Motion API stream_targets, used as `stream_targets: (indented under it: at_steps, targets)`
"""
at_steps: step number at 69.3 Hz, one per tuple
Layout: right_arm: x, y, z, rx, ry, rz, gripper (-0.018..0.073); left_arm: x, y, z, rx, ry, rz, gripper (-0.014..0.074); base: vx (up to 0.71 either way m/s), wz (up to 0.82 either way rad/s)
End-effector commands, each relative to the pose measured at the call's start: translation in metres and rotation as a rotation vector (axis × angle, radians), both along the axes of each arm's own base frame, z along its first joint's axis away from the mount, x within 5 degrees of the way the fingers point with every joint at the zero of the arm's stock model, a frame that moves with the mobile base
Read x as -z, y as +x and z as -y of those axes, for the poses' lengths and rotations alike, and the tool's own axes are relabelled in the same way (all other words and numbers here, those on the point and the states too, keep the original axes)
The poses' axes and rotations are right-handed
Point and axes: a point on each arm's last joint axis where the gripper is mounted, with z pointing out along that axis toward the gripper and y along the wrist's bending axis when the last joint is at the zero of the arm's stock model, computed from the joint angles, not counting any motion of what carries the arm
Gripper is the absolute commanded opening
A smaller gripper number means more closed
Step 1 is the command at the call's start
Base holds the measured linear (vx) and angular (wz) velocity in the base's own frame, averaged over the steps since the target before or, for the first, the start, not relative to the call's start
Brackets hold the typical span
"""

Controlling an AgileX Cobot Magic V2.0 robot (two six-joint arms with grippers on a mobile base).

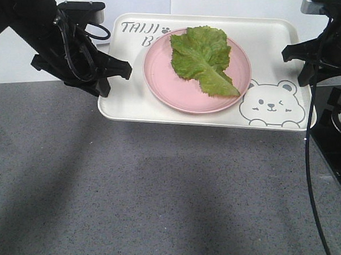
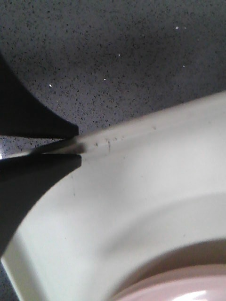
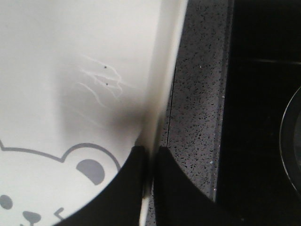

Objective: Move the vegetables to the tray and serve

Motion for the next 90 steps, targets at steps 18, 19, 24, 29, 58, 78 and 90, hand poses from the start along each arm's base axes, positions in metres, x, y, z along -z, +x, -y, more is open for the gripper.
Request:
stream_targets:
  at_steps: [18, 19, 24, 29, 58, 78, 90]
  targets:
    - [-0.0319, -0.0167, -0.0166, -0.071, 0.093, 0.07, -0.0006, -0.0388, -0.0196, 0.0156, 0.071, -0.164, 0.11, -0.0006, 0.0, 0.0]
    - [-0.0319, -0.0167, -0.0166, -0.071, 0.093, 0.07, -0.0006, -0.0388, -0.0196, 0.0156, 0.071, -0.164, 0.11, -0.0006, 0.0, 0.0]
    - [-0.0319, -0.0167, -0.0166, -0.071, 0.093, 0.07, -0.0006, -0.0388, -0.0196, 0.0156, 0.071, -0.164, 0.11, -0.0006, 0.0, 0.0]
    - [-0.0319, -0.0167, -0.0166, -0.071, 0.093, 0.07, -0.0006, -0.0388, -0.0196, 0.0156, 0.071, -0.164, 0.11, -0.0006, 0.0, 0.0]
    - [-0.0319, -0.0167, -0.0166, -0.071, 0.093, 0.07, -0.0006, -0.0388, -0.0196, 0.0156, 0.071, -0.164, 0.11, -0.0006, 0.0, 0.0]
    - [-0.032, -0.0163, -0.0165, -0.07, 0.093, 0.075, -0.0006, -0.039, -0.0193, 0.0157, 0.07, -0.166, 0.114, -0.0006, 0.0, 0.0]
    - [-0.0321, -0.0167, -0.0171, -0.072, 0.1, 0.071, -0.0006, -0.0391, -0.0192, 0.0157, 0.071, -0.166, 0.115, -0.0006, 0.0, 0.0]
